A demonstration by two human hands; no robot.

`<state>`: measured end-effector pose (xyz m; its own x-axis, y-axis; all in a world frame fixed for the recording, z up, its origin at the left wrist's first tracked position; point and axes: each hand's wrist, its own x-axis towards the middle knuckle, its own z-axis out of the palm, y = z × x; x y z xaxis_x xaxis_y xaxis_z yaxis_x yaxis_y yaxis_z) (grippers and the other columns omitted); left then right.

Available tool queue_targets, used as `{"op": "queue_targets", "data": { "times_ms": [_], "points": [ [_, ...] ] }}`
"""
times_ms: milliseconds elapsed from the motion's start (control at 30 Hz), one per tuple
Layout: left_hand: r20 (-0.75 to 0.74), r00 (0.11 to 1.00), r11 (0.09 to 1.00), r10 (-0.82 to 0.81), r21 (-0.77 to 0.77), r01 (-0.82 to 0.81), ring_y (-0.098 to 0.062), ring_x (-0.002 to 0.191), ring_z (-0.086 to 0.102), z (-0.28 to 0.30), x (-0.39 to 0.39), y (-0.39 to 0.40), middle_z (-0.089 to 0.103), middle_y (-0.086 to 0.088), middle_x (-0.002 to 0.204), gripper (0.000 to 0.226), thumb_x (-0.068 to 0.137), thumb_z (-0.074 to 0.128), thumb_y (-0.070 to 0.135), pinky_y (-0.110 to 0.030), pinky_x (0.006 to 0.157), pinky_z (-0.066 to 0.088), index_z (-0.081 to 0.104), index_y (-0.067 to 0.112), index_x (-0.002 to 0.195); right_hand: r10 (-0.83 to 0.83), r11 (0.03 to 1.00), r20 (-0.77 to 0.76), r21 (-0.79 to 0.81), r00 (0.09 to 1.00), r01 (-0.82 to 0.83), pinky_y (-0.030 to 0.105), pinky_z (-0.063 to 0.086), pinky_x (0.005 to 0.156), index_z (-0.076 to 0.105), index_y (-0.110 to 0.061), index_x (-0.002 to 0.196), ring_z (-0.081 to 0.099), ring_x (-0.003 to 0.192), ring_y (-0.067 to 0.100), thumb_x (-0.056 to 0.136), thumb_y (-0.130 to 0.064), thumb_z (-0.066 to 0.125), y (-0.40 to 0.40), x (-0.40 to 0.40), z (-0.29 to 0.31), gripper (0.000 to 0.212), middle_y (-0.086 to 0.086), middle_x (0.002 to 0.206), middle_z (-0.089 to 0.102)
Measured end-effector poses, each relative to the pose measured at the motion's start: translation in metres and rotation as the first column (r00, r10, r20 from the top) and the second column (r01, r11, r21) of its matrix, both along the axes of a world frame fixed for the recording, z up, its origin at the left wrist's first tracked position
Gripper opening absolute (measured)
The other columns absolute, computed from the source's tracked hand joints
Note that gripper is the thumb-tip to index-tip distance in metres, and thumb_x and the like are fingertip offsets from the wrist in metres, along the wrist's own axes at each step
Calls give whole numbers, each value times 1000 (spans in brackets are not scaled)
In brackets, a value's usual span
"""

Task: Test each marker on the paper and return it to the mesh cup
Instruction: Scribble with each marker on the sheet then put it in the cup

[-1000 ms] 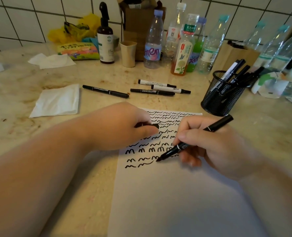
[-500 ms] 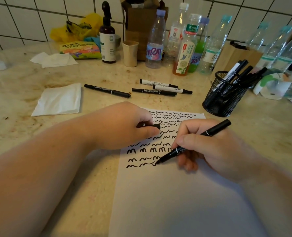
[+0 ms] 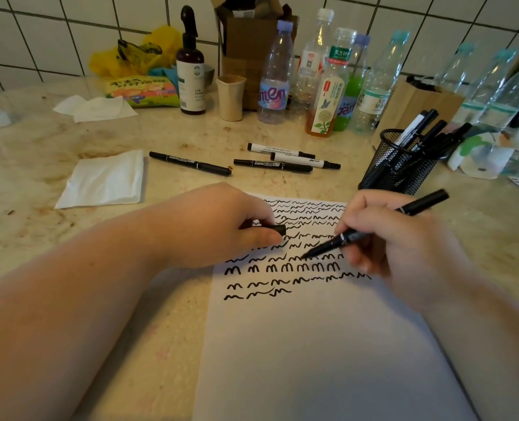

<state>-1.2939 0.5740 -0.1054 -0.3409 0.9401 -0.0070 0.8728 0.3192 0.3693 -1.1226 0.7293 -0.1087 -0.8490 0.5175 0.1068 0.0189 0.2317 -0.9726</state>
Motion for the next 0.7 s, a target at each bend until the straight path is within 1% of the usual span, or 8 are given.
{"op": "queue_targets", "data": {
  "times_ms": [100,233,300,433,533,567,633,700],
  "points": [
    [12,1000,1000,5,18,-5,-2,69,57,0,0,1,64,15,77,25,91,54,54,-22,59,42,64,44,112,-59,997,-93,-56,994,54,24,29,44,65,-14,64,40,43,19,79,-19,59,4,-2,1,18,6,47,50],
    [14,1000,1000,16,25,-16,-3,71,58,-1,0,1,65,14,79,25,93,53,52,-24,63,47,62,45,115,-45,986,-154,-164,987,20,27,35,44,70,-12,68,46,47,21,81,-19,58,3,-4,1,19,8,52,55],
    [21,1000,999,18,30,-18,-2,69,58,-1,1,1,64,15,77,24,93,53,52,-22,60,44,63,45,113,-35,983,-158,-186,987,5,28,38,44,72,-11,69,49,47,22,82,-20,56,3,-4,1,22,11,54,58],
    [44,999,999,12,51,-14,1,70,58,0,1,1,64,19,77,22,91,54,53,-19,59,41,63,47,111,-19,985,-136,-173,991,-5,27,42,45,73,-12,73,54,49,22,81,-18,57,3,-5,0,19,11,57,62],
    [47,999,998,11,57,-13,-1,74,59,0,3,2,65,18,82,24,91,55,53,-23,64,48,62,47,113,31,987,-122,-151,992,-49,26,48,47,71,-10,80,61,53,22,79,-12,72,1,-5,1,3,15,64,69],
    [48,999,998,9,59,-12,-3,74,59,0,4,3,65,15,83,24,91,55,53,-25,65,50,62,45,113,48,987,-122,-147,991,-66,26,50,48,70,-7,82,63,55,23,77,-13,75,0,-5,0,9,17,68,71],
    [28,1000,999,6,54,-7,-5,75,59,1,6,5,66,12,83,23,93,54,51,-30,67,52,64,41,111,64,986,-116,-148,991,-81,26,53,51,70,-3,85,67,59,24,73,-17,72,-2,-5,-1,19,20,74,74],
    [-15,1000,999,-1,32,2,-9,78,60,1,7,6,66,10,86,24,95,52,48,-34,71,53,64,38,112,64,986,-118,-144,991,-81,27,55,54,71,-5,83,69,62,25,71,-19,72,-5,-6,-2,18,21,77,75]
  ]
}}
